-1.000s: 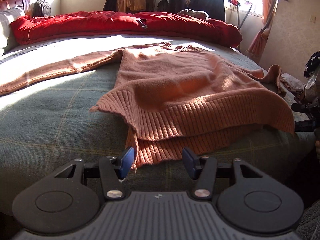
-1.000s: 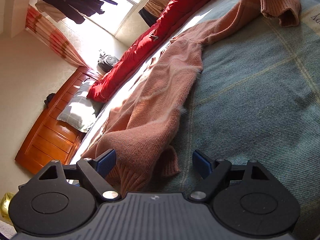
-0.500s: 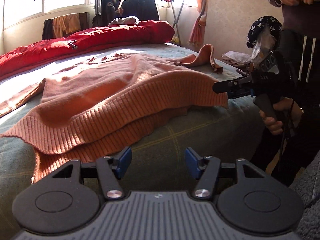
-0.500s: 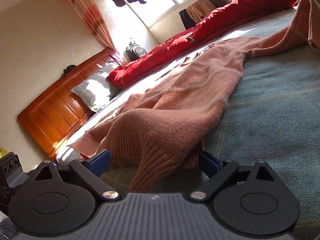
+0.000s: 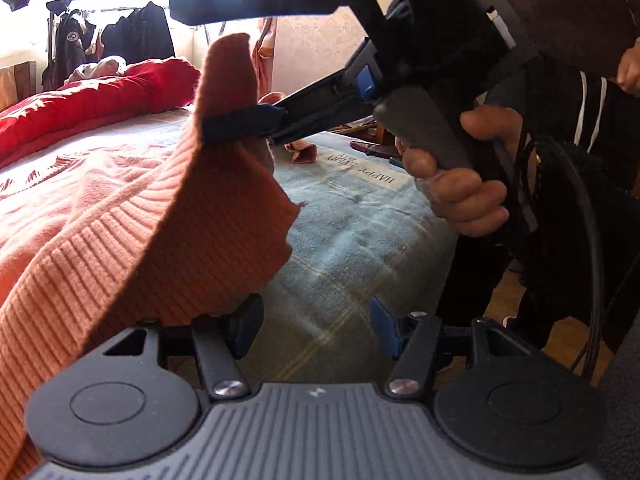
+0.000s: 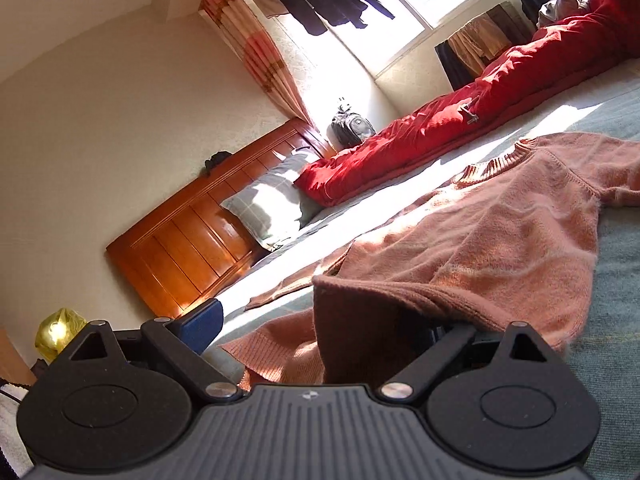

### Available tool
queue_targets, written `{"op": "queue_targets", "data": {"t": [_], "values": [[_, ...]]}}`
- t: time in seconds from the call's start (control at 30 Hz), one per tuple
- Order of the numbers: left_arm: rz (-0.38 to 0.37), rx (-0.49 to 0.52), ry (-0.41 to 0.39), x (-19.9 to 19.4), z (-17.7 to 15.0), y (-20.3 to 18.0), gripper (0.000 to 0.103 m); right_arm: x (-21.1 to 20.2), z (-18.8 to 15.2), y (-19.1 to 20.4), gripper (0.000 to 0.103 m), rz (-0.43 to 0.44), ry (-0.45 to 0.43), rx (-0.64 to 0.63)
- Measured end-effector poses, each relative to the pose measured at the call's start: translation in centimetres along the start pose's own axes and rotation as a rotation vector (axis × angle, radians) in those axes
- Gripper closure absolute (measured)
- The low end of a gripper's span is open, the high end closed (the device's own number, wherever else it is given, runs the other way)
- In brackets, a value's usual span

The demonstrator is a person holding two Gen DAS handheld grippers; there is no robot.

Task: Fold clothes

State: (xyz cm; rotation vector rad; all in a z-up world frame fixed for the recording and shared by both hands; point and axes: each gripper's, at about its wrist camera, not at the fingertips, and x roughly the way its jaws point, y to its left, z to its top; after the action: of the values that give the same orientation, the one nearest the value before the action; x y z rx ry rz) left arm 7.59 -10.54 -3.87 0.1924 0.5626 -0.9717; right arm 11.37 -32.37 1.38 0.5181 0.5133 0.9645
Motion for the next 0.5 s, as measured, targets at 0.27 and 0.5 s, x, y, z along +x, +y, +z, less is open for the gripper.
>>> {"op": "queue_targets", "data": {"t": [0.27, 0.5], "values": [[0.004, -0.037, 0.030, 0.4, -0.6, 1.5, 0.044, 1.7, 0.4, -4.1, 0.008, -0.136, 0.052, 0.112], [0.019, -0.055, 0.009, -1.2, -1.8, 2.8, 0.043, -0.3, -3.3, -5.0, 0.008, -0.194, 0.094, 0.186]]}}
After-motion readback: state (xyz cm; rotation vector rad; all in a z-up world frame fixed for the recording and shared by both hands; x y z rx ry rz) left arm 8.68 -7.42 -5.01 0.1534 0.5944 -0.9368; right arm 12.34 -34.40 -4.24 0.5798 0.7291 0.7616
